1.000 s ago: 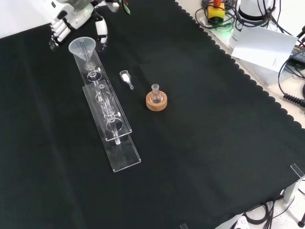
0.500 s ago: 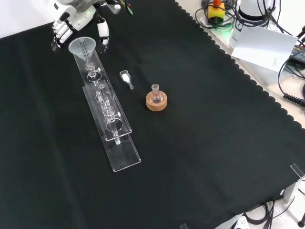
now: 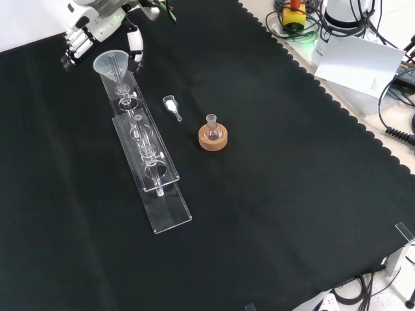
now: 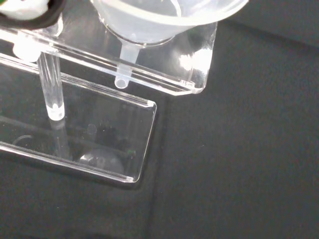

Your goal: Pick up the funnel from the transparent funnel stand.

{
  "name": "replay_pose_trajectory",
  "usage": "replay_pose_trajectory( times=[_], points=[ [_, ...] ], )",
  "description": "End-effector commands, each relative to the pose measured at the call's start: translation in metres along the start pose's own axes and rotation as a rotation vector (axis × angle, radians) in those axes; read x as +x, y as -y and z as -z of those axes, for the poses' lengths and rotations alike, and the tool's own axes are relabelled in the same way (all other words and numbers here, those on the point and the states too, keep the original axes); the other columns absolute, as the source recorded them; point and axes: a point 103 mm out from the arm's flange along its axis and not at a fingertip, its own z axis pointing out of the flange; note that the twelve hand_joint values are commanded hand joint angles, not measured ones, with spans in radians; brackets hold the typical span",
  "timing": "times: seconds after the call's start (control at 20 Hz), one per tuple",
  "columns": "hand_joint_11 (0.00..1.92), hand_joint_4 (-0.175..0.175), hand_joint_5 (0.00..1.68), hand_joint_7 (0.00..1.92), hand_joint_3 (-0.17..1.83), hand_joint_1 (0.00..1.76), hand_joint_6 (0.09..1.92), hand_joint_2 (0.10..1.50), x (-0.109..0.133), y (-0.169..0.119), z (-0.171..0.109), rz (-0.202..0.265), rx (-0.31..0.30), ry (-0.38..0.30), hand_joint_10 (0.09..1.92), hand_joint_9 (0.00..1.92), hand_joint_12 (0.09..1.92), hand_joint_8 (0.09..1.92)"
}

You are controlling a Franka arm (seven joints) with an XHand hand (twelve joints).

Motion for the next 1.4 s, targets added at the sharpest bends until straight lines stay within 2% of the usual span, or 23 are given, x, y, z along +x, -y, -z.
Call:
replay_pose_trajectory(
  times=[0.05,0.25,0.7,1.15,1.4],
  points=[
    [0.12,-0.072,0.06,0.04,0.46,0.67,0.09,0.60,0.000,-0.007,-0.005,0.014,0.029,-0.002,0.76,0.26,1.44,0.57],
    [0.12,-0.074,0.09,0.04,0.47,0.68,0.09,0.59,0.000,-0.007,-0.006,0.020,0.050,-0.017,0.75,0.30,1.44,0.67],
    [0.13,-0.076,0.12,0.06,0.47,0.69,0.09,0.59,-0.001,-0.001,-0.005,0.026,0.064,-0.018,0.75,0.33,1.44,0.70],
    [0.14,-0.077,0.17,0.11,0.49,0.69,0.09,0.59,-0.005,0.007,-0.016,0.033,0.100,-0.031,0.72,0.38,1.43,0.72],
    [0.14,-0.077,0.17,0.11,0.49,0.69,0.09,0.59,-0.007,0.007,-0.019,0.030,0.099,-0.026,0.71,0.38,1.43,0.72]
  ],
)
